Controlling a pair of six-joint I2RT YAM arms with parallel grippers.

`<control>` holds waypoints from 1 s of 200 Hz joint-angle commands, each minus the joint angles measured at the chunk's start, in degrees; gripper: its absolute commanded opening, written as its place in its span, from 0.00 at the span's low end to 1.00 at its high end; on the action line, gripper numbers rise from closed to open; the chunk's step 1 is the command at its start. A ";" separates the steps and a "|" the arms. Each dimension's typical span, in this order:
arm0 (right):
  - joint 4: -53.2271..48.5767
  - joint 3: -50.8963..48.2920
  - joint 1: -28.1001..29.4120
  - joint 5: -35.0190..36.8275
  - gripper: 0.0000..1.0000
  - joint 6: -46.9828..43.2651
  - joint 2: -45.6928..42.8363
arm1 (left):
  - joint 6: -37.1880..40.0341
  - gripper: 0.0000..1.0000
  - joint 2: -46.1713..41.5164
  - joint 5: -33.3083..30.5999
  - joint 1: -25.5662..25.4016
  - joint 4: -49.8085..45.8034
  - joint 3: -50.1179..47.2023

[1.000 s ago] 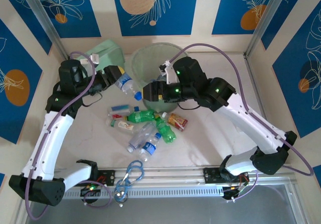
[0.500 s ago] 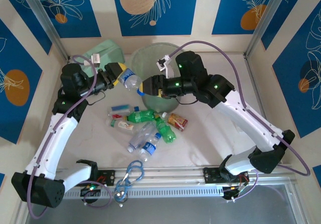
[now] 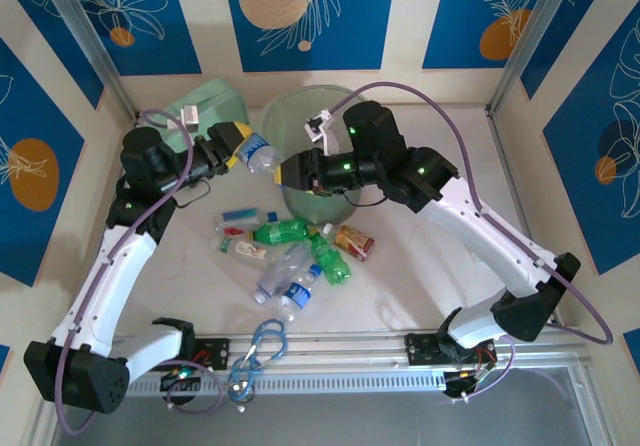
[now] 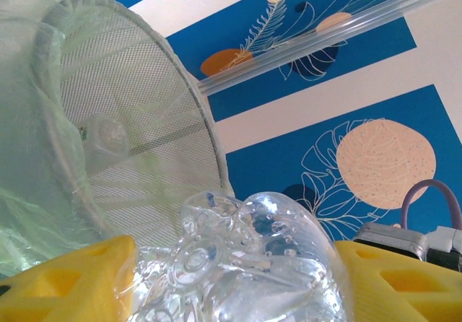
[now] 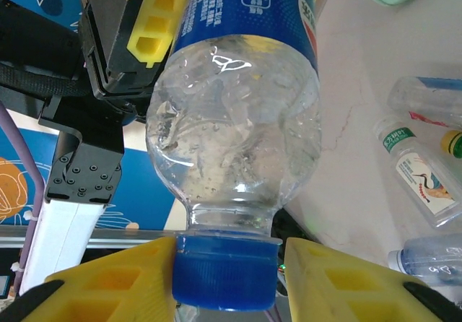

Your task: Put the plastic bottles in the bin

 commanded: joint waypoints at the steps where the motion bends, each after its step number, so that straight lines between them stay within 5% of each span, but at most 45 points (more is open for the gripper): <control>1: -0.39 0.76 0.23 -0.85 0.41 -0.01 1.13 | -0.97 0.54 -0.26 1.69 0.34 3.30 -0.24; 58: -0.78 1.00 0.41 0.13 0.24 -0.48 1.02 | -0.36 0.54 -0.17 1.34 0.34 3.05 -0.63; 68: -1.07 1.15 0.41 0.46 0.21 -0.71 1.00 | 0.26 0.65 -0.26 1.09 0.27 2.41 -0.38; 84: -2.66 2.28 0.32 1.80 0.17 -1.39 1.27 | 2.57 1.00 -1.09 -0.81 0.31 -0.79 0.45; 158: -16.11 14.39 -4.80 13.91 0.14 -8.42 6.11 | 21.65 1.00 -5.82 -20.87 0.48 -29.62 8.43; 200: -21.94 19.54 -9.52 18.75 0.14 -12.40 11.31 | 24.00 1.00 -10.44 -27.14 0.61 -34.22 4.62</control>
